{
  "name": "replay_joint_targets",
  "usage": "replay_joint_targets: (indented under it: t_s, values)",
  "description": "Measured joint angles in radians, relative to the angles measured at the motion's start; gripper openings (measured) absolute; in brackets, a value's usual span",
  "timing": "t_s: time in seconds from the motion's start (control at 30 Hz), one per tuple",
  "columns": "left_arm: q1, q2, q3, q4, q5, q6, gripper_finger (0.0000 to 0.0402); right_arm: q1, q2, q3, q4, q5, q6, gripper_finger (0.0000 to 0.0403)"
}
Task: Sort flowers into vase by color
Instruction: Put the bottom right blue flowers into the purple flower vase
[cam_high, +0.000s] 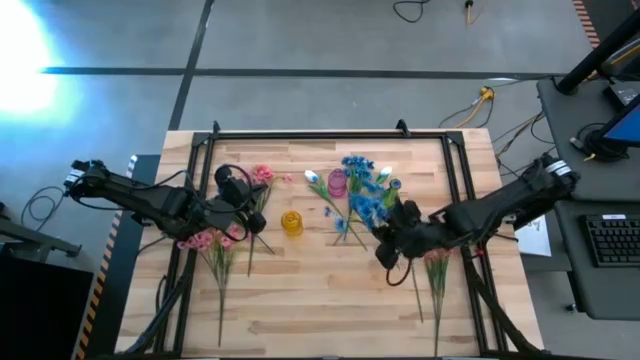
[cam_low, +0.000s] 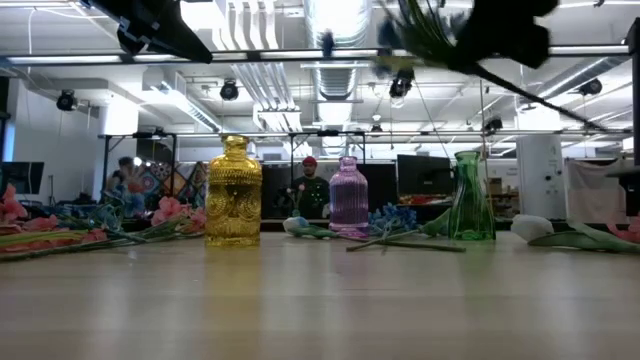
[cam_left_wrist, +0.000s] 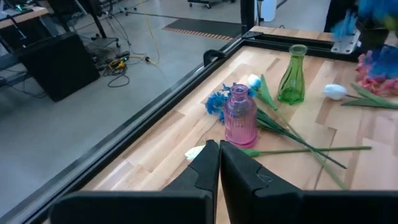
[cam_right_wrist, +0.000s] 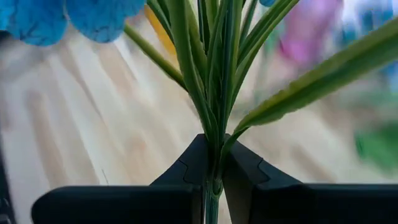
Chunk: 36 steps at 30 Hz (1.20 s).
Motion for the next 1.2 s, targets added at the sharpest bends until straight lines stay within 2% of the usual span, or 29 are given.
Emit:
replay_joint_targets:
  t_s: [0.27,0.37,0.43,0.53,0.63,0.83,0.93,1.1,1.2]
  values:
    - [0.000,0.000,0.000,0.036,0.142,0.054,0.0000,-0.164,-0.095,-0.290,0.782,0.014,-0.536,0.0027]
    - [0.000,0.000,0.000,0.061,0.187,0.106,0.0000,-0.239,-0.087,-0.401,1.131,-0.007,-0.672,0.0027]
    - [0.000,0.000,0.000,0.081,0.206,0.146,0.0000,-0.283,-0.074,-0.458,1.339,-0.062,-0.764,0.0027]
    - [0.000,0.000,0.000,0.130,0.209,0.203,0.0000,-0.323,-0.050,-0.517,1.546,-0.096,-0.826,0.0027]
    - [0.000,0.000,0.000,0.192,0.209,0.217,0.0000,-0.340,-0.046,-0.543,1.610,-0.094,-0.857,0.0027]
    - [0.000,0.013,0.000,0.265,0.202,0.189,0.0000,-0.343,-0.041,-0.548,1.609,-0.088,-0.864,0.0027]
    - [0.000,0.025,0.000,0.273,0.201,0.161,0.0000,-0.360,-0.024,-0.540,1.609,-0.037,-0.882,0.0027]
    - [0.000,0.050,0.000,0.271,0.199,0.150,0.0000,-0.396,0.009,-0.509,1.614,-0.026,-0.942,0.0027]
    - [0.001,0.065,0.000,0.269,0.183,0.151,0.0000,-0.415,0.021,-0.490,1.640,0.020,-0.998,0.0027]
